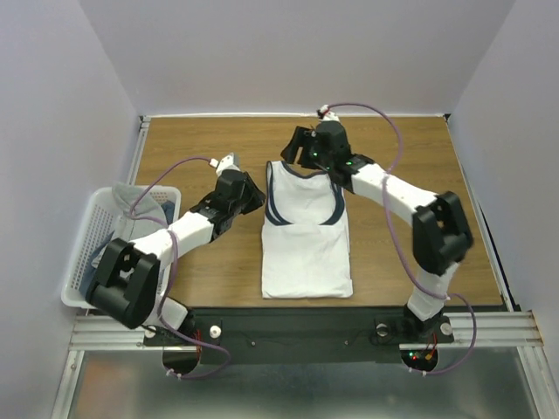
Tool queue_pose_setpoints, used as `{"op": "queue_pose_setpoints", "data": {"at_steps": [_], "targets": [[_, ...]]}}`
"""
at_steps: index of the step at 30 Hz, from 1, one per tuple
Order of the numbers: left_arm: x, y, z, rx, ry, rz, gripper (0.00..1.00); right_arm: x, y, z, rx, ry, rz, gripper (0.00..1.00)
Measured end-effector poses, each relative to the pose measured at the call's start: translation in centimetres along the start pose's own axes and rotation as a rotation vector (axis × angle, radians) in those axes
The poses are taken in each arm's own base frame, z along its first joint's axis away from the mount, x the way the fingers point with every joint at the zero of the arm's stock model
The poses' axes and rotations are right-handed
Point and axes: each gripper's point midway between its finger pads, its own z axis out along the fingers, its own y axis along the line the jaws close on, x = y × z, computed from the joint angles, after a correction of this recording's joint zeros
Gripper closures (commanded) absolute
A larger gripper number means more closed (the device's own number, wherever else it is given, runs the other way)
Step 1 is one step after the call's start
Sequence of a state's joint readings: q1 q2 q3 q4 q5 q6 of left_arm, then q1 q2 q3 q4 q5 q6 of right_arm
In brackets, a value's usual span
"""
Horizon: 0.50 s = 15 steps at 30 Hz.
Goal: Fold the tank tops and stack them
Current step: Fold the tank top
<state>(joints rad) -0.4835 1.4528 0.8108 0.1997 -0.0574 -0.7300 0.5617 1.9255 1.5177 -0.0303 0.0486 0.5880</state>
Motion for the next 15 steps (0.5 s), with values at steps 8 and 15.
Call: {"op": "queue_pose_setpoints", "data": {"at_steps": [8, 15], "targets": [[8.1, 2.7, -7.2, -0.038, 0.112, -0.008, 0.45, 9.0, -6.6, -14.0, 0.095, 0.167, 0.043, 0.30], [14.9, 2.3, -10.9, -0.041, 0.288, 0.018, 0.45, 19.2, -12.8, -23.6, 0.218, 0.395, 0.124, 0.31]]}}
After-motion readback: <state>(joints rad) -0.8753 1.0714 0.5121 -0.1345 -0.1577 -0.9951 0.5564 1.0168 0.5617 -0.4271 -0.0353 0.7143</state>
